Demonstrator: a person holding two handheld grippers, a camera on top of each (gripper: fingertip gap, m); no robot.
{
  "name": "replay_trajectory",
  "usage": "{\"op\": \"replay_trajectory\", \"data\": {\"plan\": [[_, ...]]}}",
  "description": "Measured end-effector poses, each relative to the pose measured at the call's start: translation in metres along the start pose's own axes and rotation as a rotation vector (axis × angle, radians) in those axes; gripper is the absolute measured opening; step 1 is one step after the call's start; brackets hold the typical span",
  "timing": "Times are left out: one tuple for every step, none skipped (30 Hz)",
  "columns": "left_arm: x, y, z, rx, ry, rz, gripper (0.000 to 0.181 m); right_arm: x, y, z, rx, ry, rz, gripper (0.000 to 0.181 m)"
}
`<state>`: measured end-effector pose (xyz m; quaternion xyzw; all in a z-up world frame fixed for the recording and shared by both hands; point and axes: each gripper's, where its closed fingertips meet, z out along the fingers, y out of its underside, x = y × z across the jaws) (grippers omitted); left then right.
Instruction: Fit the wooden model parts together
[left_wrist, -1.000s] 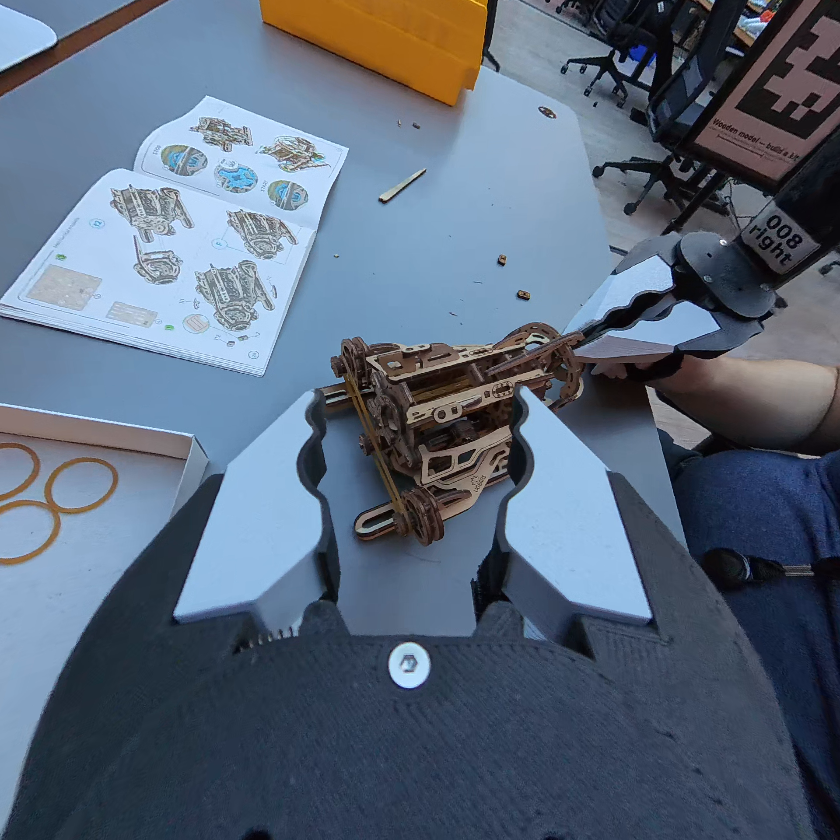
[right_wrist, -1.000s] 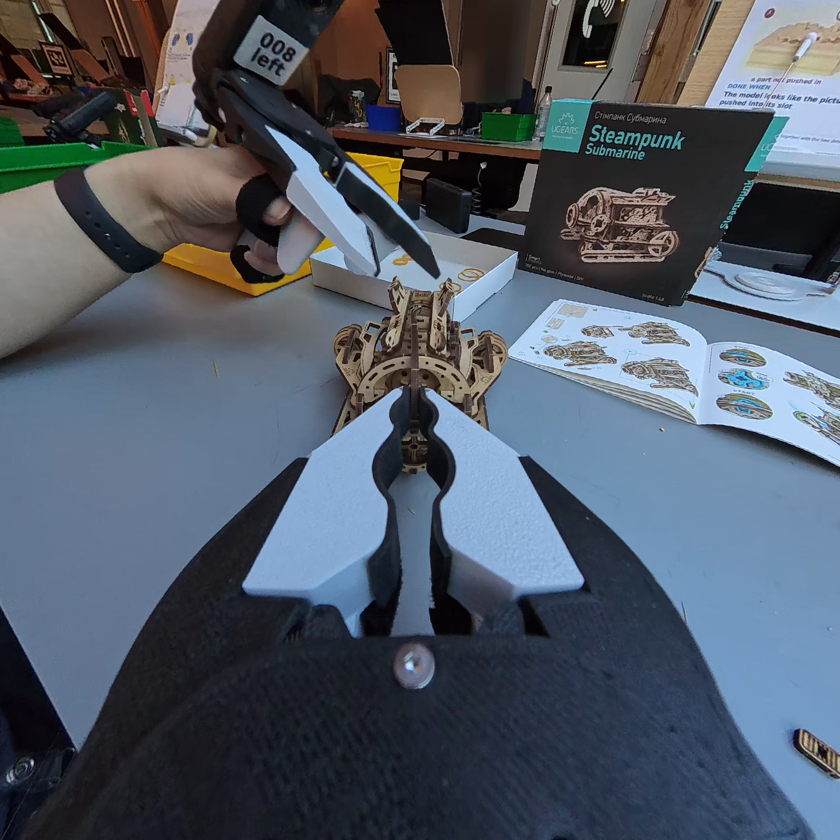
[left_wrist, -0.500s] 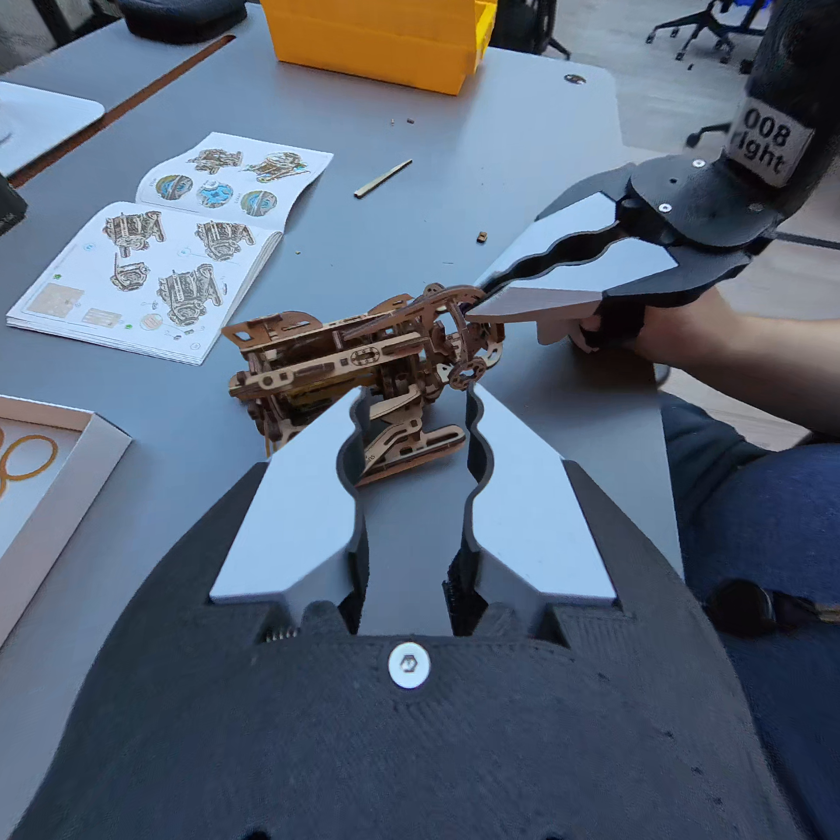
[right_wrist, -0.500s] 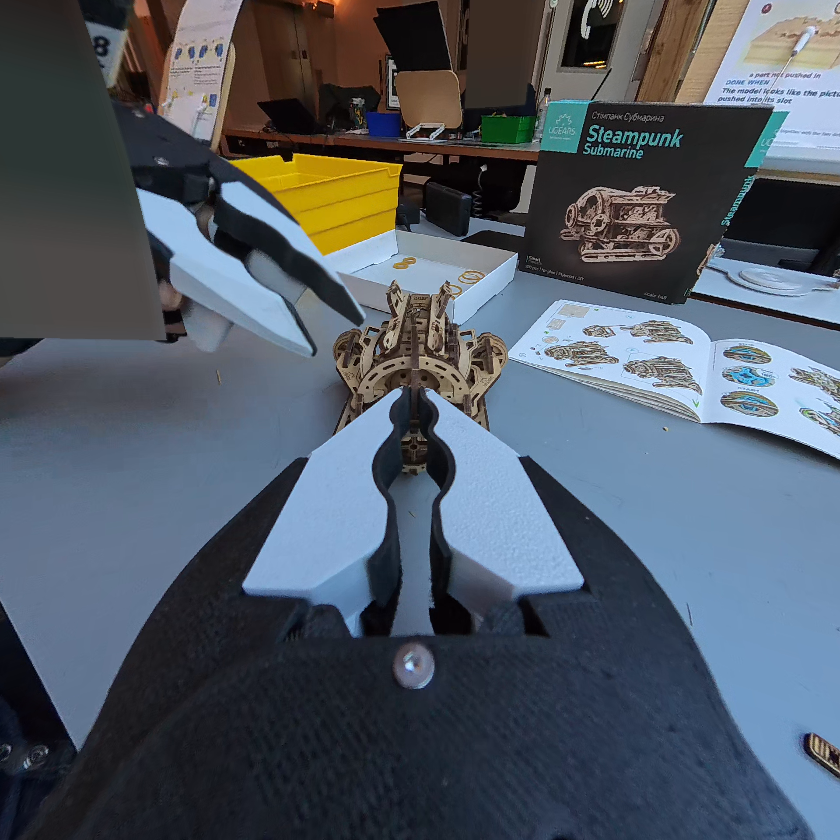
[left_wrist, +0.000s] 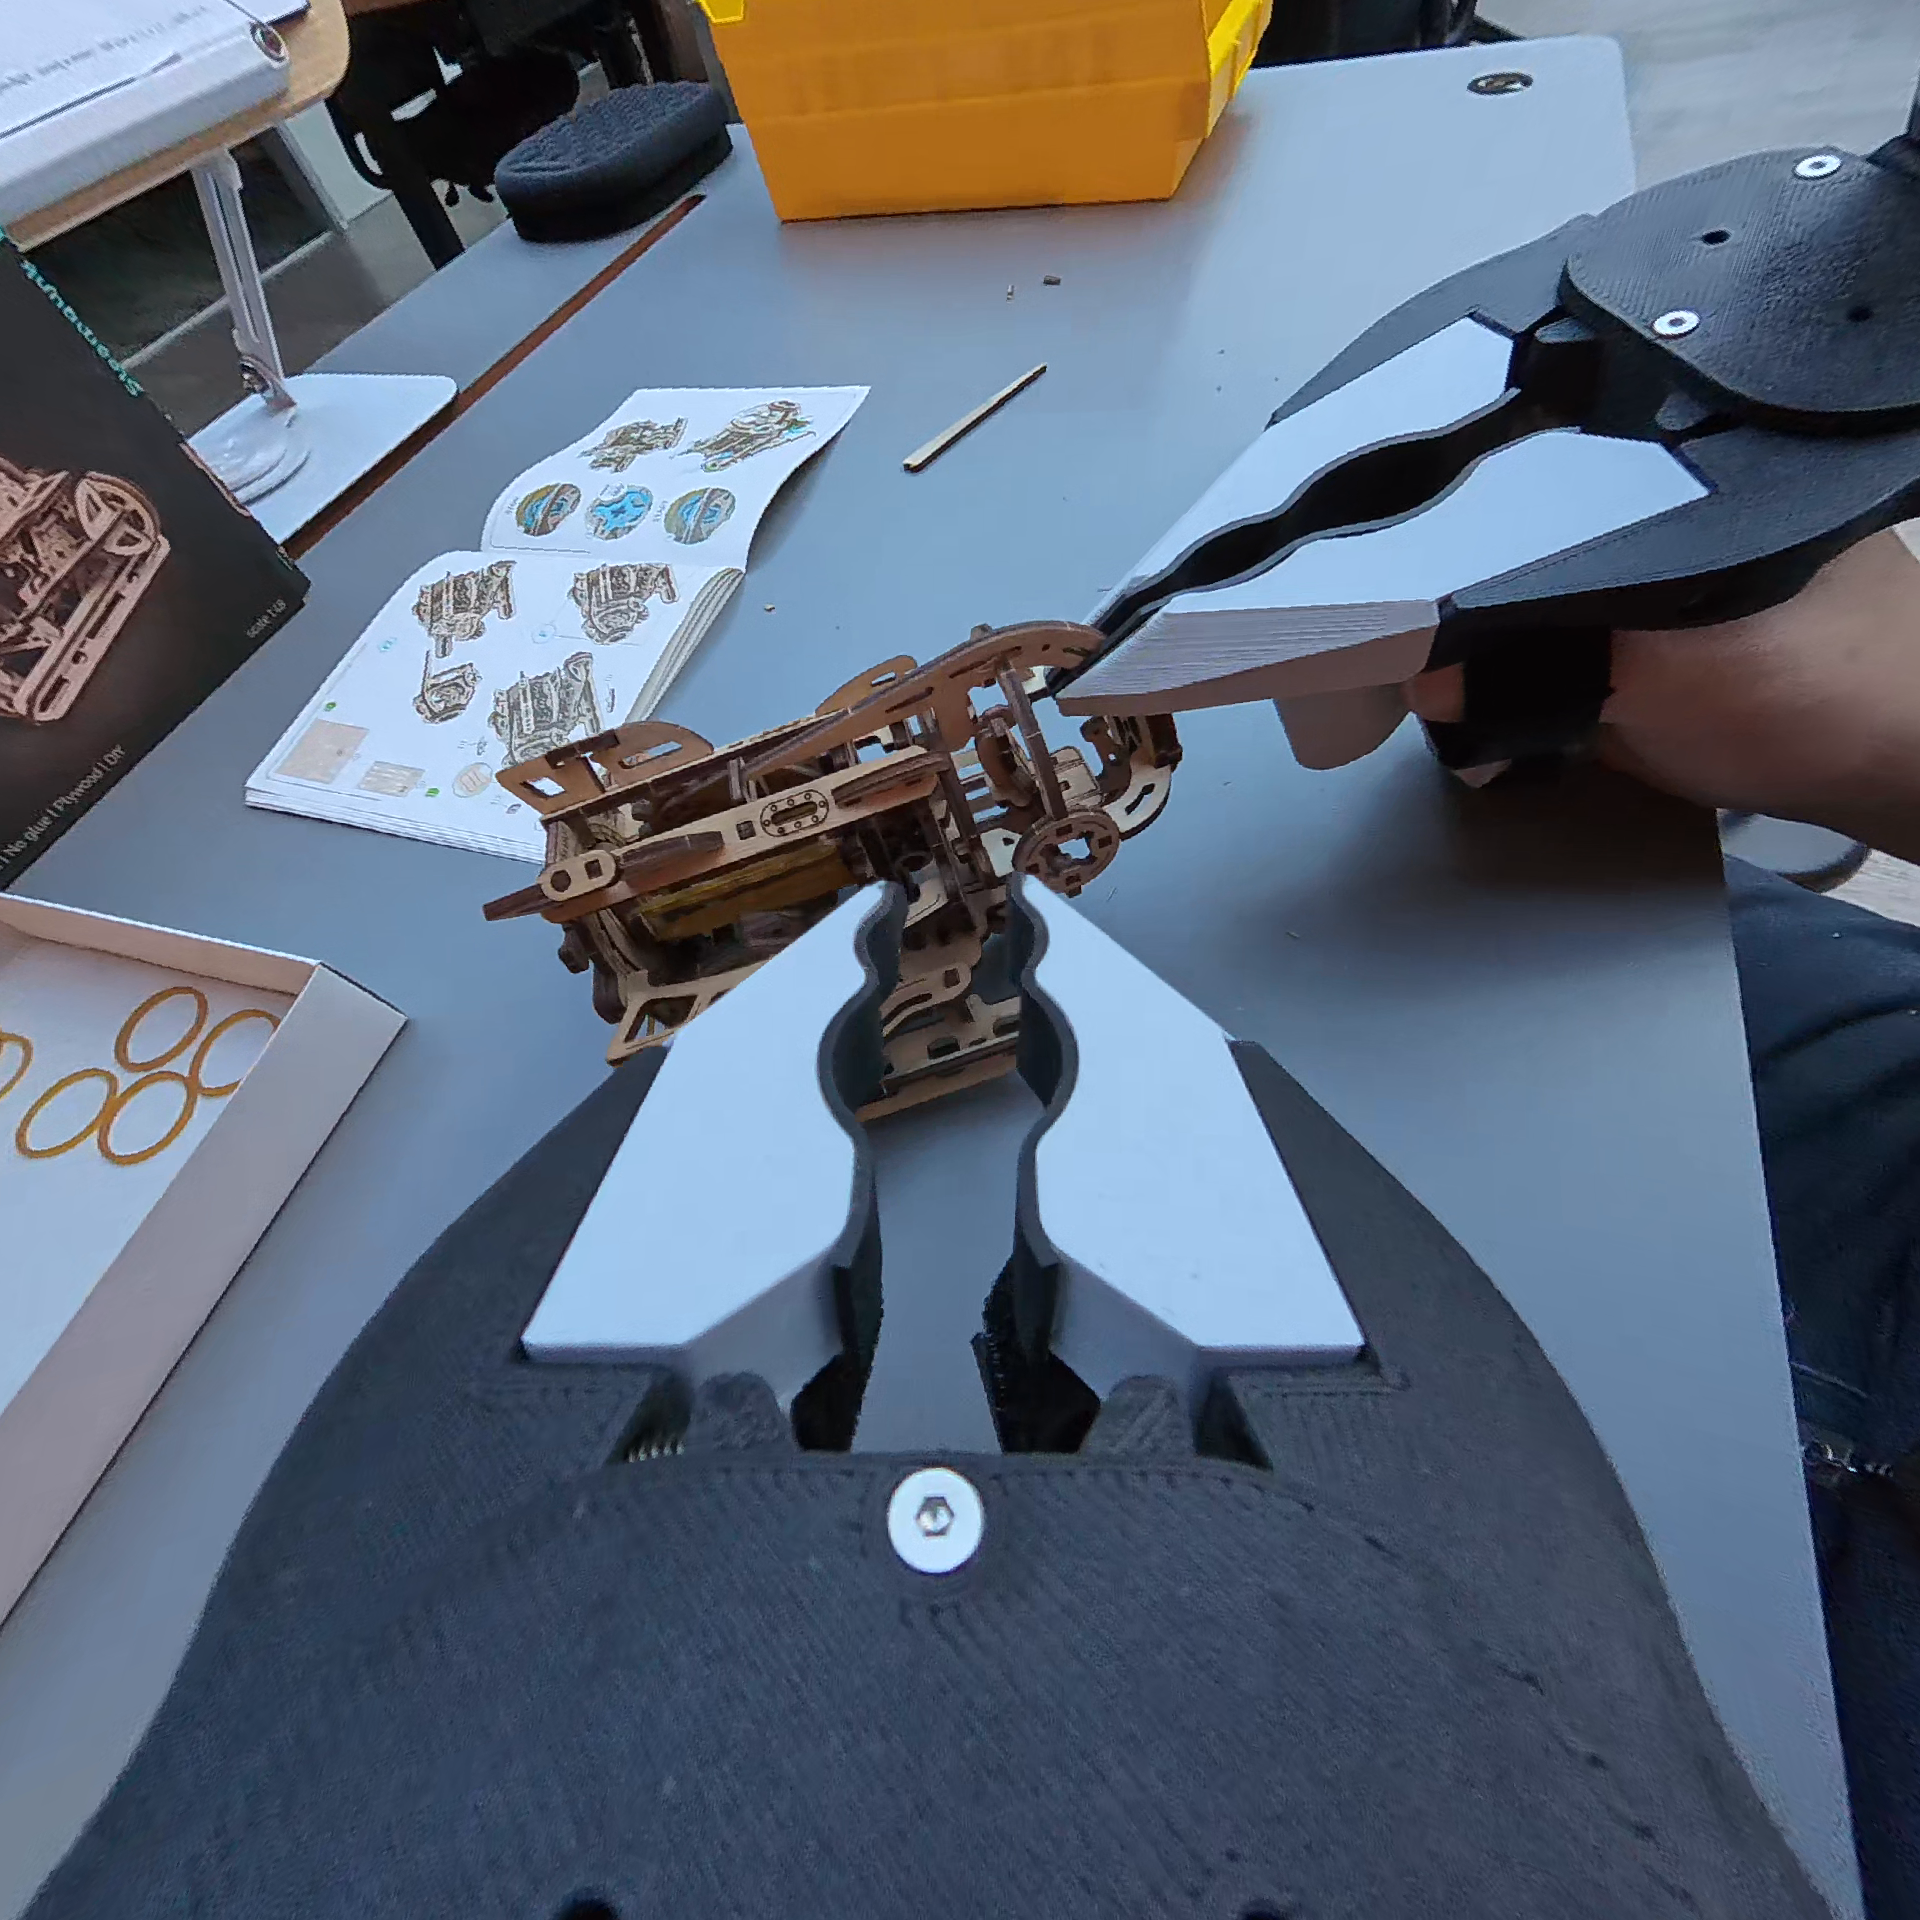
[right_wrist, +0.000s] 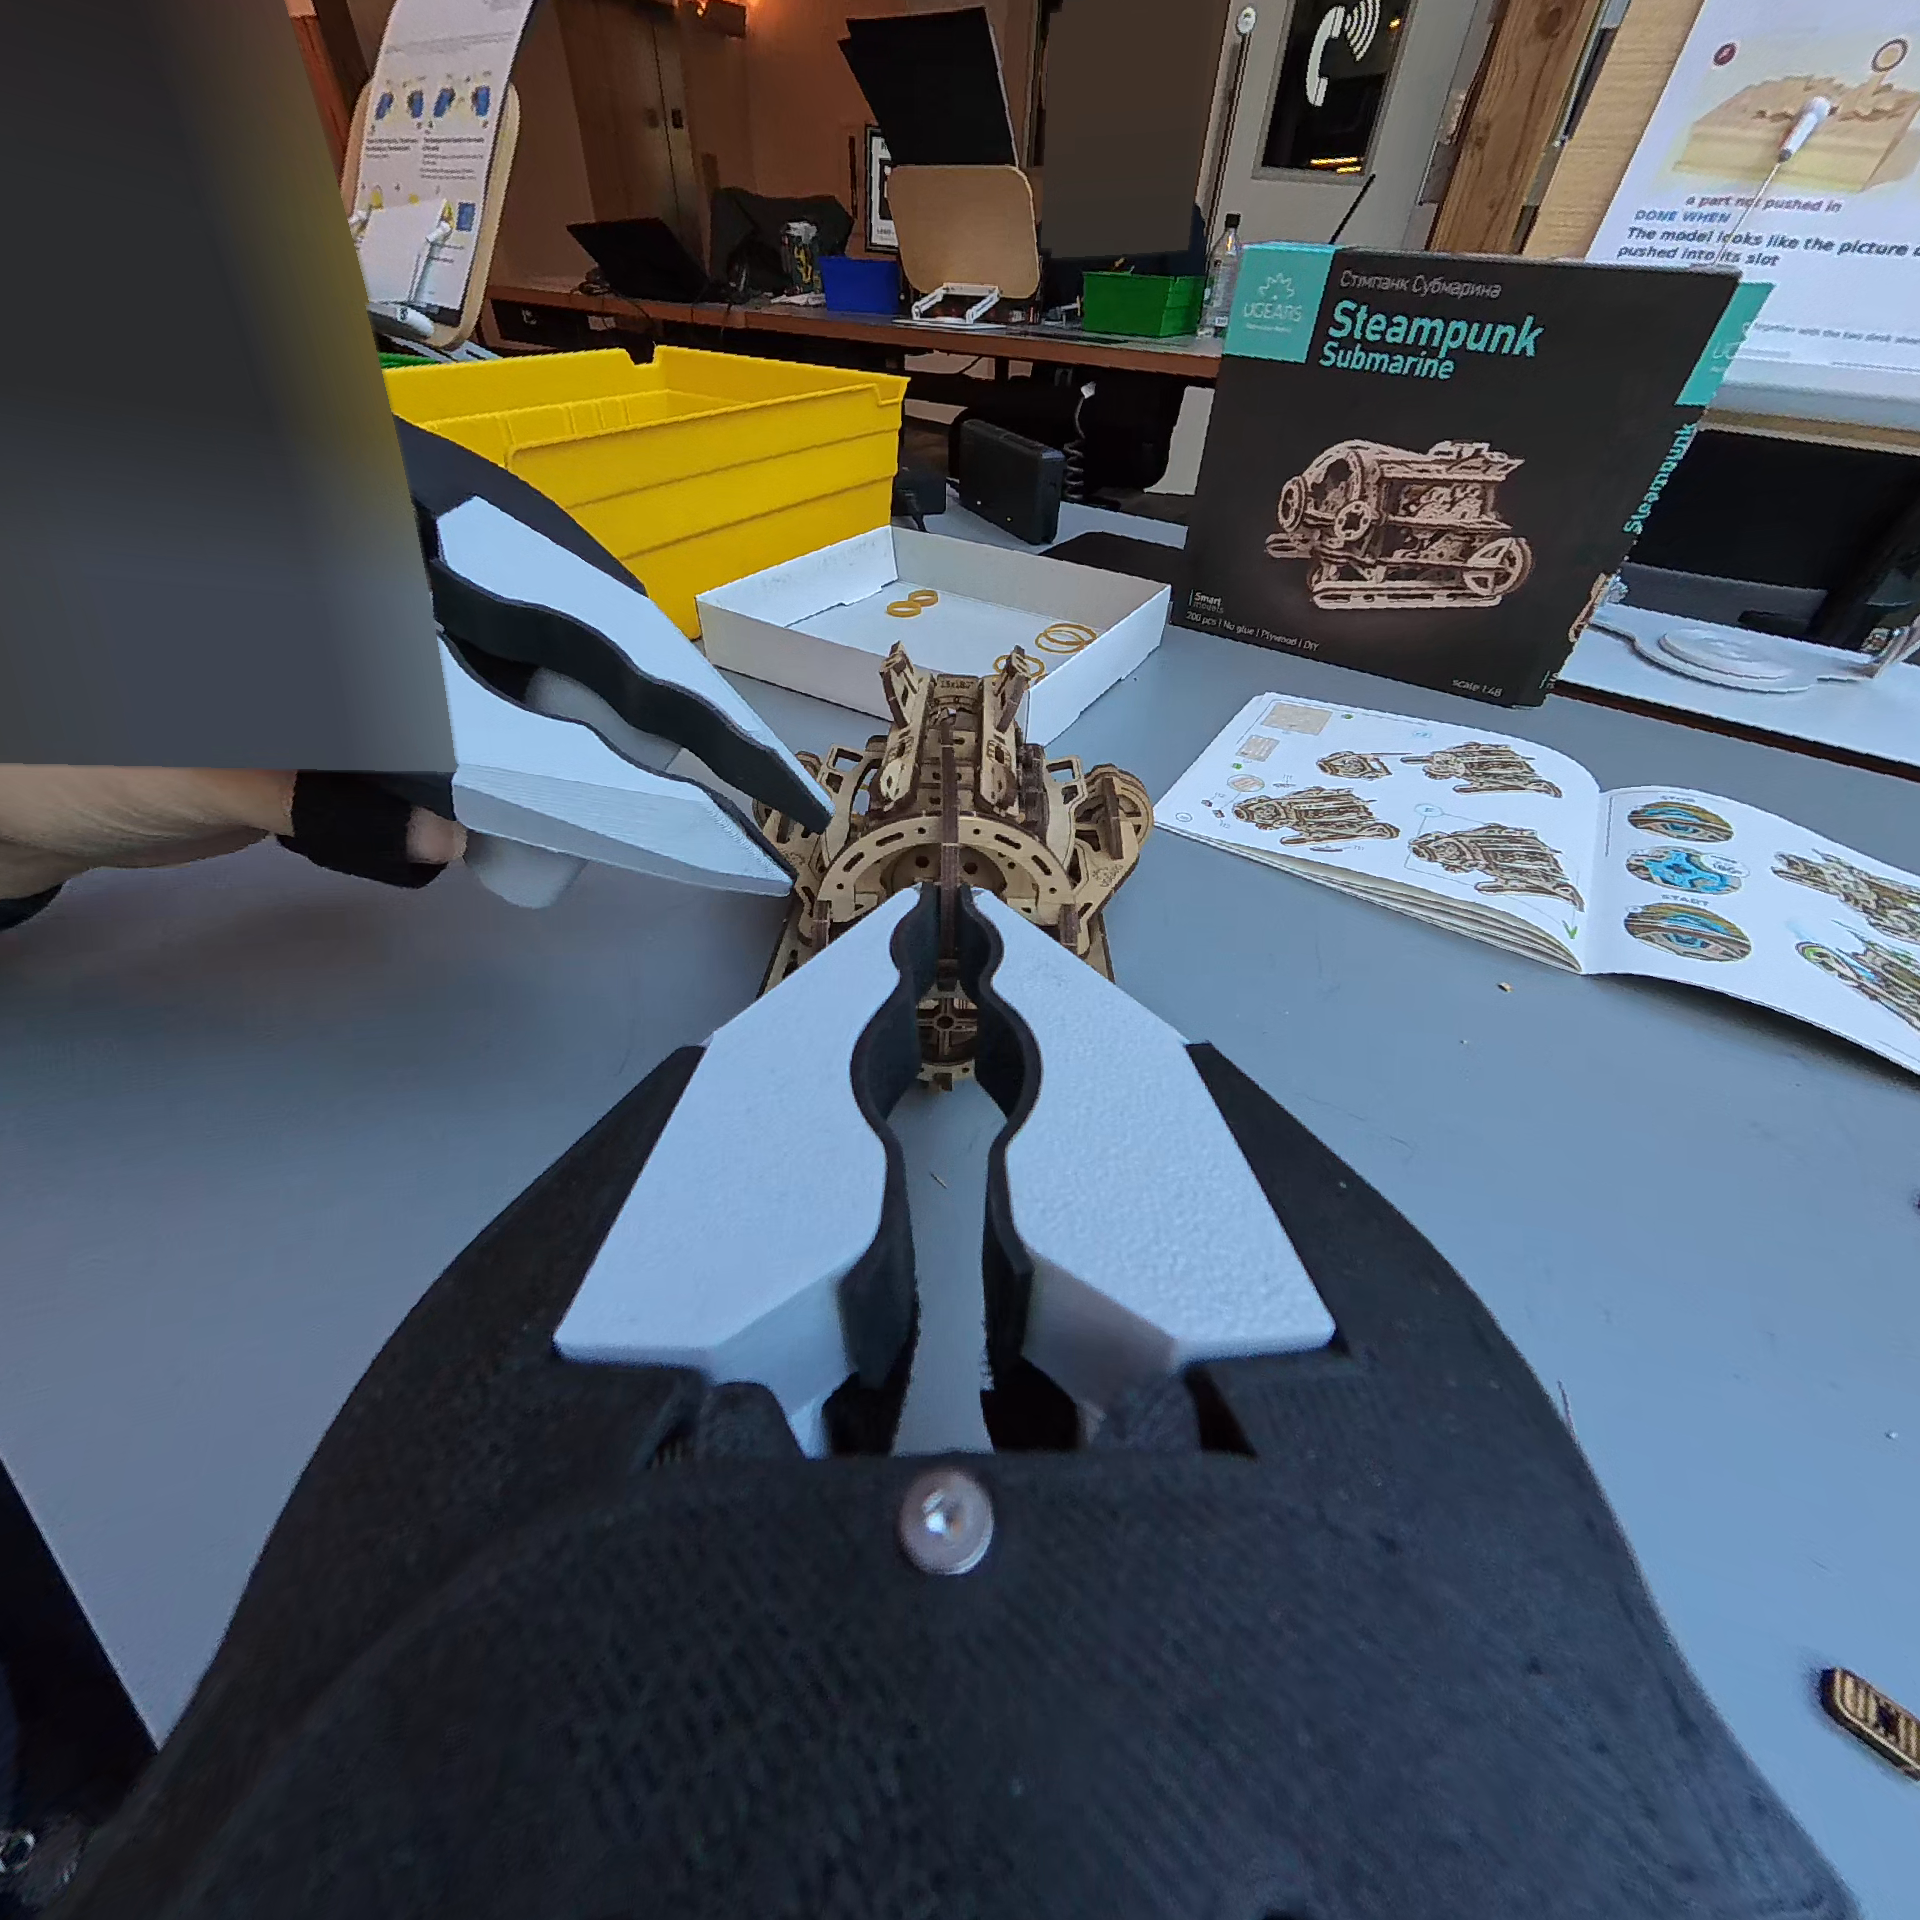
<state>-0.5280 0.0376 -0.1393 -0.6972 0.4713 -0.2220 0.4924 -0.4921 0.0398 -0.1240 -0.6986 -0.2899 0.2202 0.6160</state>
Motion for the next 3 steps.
{"op": "replay_trajectory", "data": {"plan": [[0.0000, -0.0009, 0.0003, 0.009, -0.001, 0.004, 0.018, -0.0003, 0.0000, 0.0001, 0.000, 0.003, 0.000, 0.001], [-0.0003, -0.0014, 0.0007, 0.015, -0.002, 0.010, 0.018, -0.0004, -0.0001, 0.0001, 0.000, 0.007, -0.002, 0.001], [0.0002, -0.0016, 0.0012, 0.018, 0.001, 0.017, 0.018, -0.0006, -0.0002, 0.0002, 0.000, 0.010, -0.005, 0.001]]}}
